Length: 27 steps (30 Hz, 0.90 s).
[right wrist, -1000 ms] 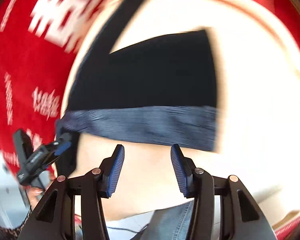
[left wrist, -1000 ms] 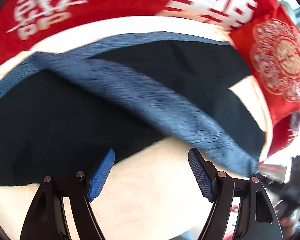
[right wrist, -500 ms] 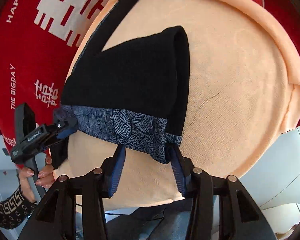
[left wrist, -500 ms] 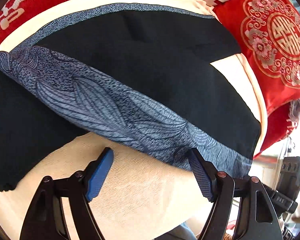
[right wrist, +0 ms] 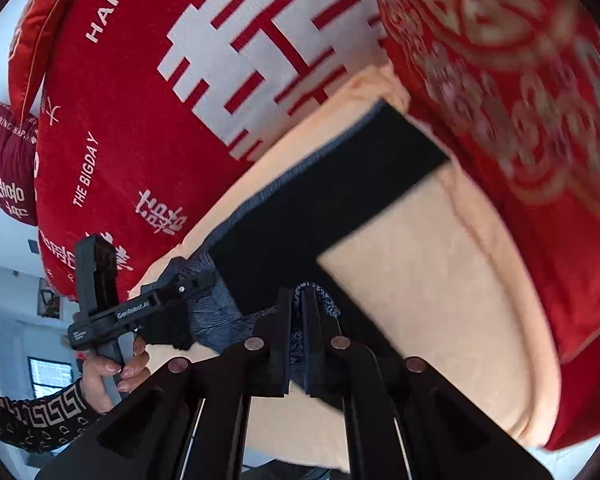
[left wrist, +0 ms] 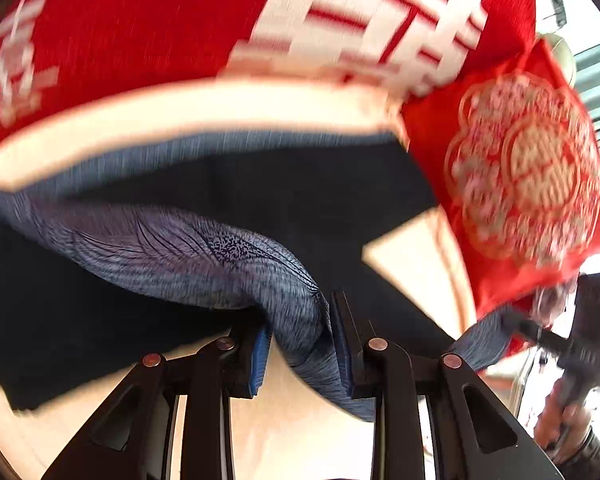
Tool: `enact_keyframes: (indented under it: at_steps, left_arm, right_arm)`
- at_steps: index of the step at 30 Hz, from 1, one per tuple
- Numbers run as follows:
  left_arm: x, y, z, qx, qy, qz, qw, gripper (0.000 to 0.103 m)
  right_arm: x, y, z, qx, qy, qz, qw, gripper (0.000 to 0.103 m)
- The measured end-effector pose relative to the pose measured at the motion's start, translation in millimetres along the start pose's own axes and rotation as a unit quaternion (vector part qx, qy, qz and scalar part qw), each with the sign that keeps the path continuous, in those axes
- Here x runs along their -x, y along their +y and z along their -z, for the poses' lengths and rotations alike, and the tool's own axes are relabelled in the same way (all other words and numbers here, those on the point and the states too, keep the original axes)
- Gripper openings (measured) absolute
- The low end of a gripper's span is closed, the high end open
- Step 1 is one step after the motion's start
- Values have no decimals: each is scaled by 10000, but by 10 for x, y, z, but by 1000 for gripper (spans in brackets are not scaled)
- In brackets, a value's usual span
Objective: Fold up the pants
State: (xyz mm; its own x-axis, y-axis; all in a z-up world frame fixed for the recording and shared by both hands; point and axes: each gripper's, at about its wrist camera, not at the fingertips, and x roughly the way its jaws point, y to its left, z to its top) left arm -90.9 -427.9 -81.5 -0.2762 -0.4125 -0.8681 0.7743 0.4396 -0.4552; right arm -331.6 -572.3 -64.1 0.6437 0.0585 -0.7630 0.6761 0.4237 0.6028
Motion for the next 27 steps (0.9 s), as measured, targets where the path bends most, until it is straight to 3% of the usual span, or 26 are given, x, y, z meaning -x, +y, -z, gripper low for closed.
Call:
enact_keyframes:
  at_steps: [4,6,9,10,11,12,14,16,19,20,21,24,25,26,27]
  left_arm:
    - [1,-53,-563,-89,-505,-360,9980,30]
    - [32,-52,-809,-150,-788,-657,9946,33]
    - [126,32,-944,-189,-1127,-1089,9875,73]
    - [157,60,-937,-182,-1221,-1190,9852,74]
    - [160,106,-908,-184,-1186,-1259,9848,74]
    - [117,148,-854,-166,-1093,-1343,9848,74]
    - [7,297,-684,-84,-810,-1595,9838,74]
    - [-189,445,-462,-88,-462,-1976,9791,74]
    - [-466,730,-132,195,112,-2269,9737,74]
    - [-502,815,-47,347,180,-2239,9738,75]
    - [-462,854,21,421,-33,-2163,9754,76]
    - [-447,848,43,347,-83,-2240,9739,76]
    - [-454,859,33,365,-74,-2251,9736,76]
    - [-448,869,26,364,-79,-2251,9736,76]
    - [-448,867,17,353,-75,-2251,9737,76]
  right_arm:
    - [-148,-61,-953,581,-189,437,9972,5]
    - [-341,-126,-1246,654,-183,700,9952,5]
    - [-658,-229,-1539,580,-69,1026,9930,10]
    - [-723,-245,-1571,647,-38,1150,9912,10]
    - [-771,-217,-1606,760,-18,1272,9890,27]
    - [-750,-205,-1562,836,-25,1345,9874,58]
    - [-666,-99,-1479,922,-151,1174,9887,77]
    - [-564,-29,-1206,898,-135,971,9911,77]
    - [-617,-211,-742,416,127,1232,9914,75]
    - [-684,-341,-614,170,251,1353,9903,65]
    - [-726,-430,-546,-6,330,1435,9891,54]
    - [-931,-830,-495,-821,367,1408,9859,46]
    - [-985,-925,-542,-1011,272,1420,9843,39]
    - [-1034,-960,-616,-1067,223,1469,9831,13]
    - [-1049,-938,-665,-1035,199,1461,9836,9]
